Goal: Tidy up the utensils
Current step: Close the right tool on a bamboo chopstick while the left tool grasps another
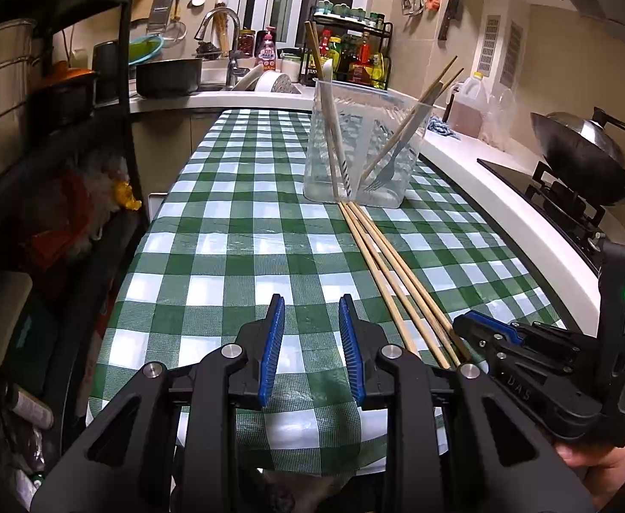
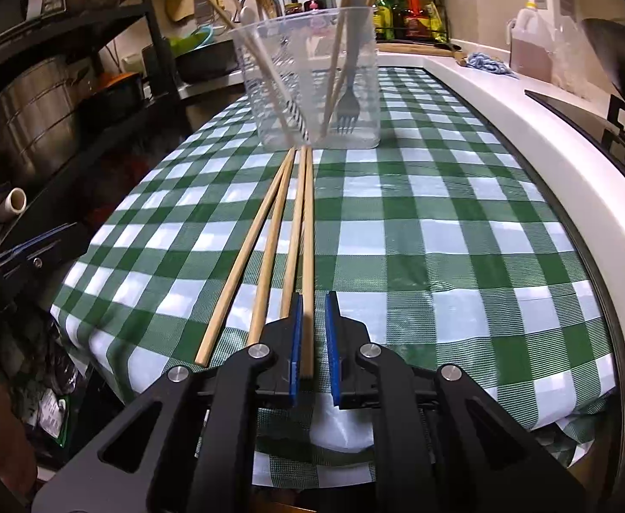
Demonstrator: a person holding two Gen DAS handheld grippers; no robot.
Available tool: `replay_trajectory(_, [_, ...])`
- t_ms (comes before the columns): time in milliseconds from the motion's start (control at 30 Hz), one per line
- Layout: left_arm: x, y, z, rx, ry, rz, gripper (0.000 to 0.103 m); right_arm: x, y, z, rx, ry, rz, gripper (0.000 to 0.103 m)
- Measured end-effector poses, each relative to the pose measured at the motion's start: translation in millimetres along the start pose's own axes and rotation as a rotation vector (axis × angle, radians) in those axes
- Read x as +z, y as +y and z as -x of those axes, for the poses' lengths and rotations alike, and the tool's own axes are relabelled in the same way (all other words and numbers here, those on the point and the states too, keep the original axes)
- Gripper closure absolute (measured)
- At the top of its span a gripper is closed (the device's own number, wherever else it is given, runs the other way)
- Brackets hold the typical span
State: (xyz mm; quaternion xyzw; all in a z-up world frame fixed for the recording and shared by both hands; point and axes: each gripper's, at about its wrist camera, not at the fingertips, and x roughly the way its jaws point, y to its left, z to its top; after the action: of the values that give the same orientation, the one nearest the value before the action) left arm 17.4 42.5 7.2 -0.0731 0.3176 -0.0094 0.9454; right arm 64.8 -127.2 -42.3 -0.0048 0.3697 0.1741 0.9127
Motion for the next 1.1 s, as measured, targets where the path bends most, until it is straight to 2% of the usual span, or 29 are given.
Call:
replay_trajectory(100, [0,-3,-1,-0.006,0.001,-0.005,0.077,-1,1,-2,-0.012,0.010,0.011,0.091])
replay_trajectory(200, [-1,-7,-1,-0.012,0.005,-0.016,0.077,-2,0,-4,-0.019,0.019,0.019,0.084])
replay_trajectory(367, [-1,-6,1,-0.014,0.004,-0.016,0.077,-3,2,-5,-0.037,0.025,0.044,0.084])
replay_trajectory(533, [0,-5,1,-0.016,0.004,-0.013,0.077,-3,-1,-4,-0.031,0.034,0.039,0.097])
replay_trajectory(867, [-4,-5,-4,-0.026,0.024,-0.002,0.077,-11,-4,5,-0.041,0.038,0.005,0.097])
replay_trajectory(1100, [-15,-23,-31,-0.092,0.101,0.001,0.077,-20,-24,16,-0.101,0.018,-0.055,0.097])
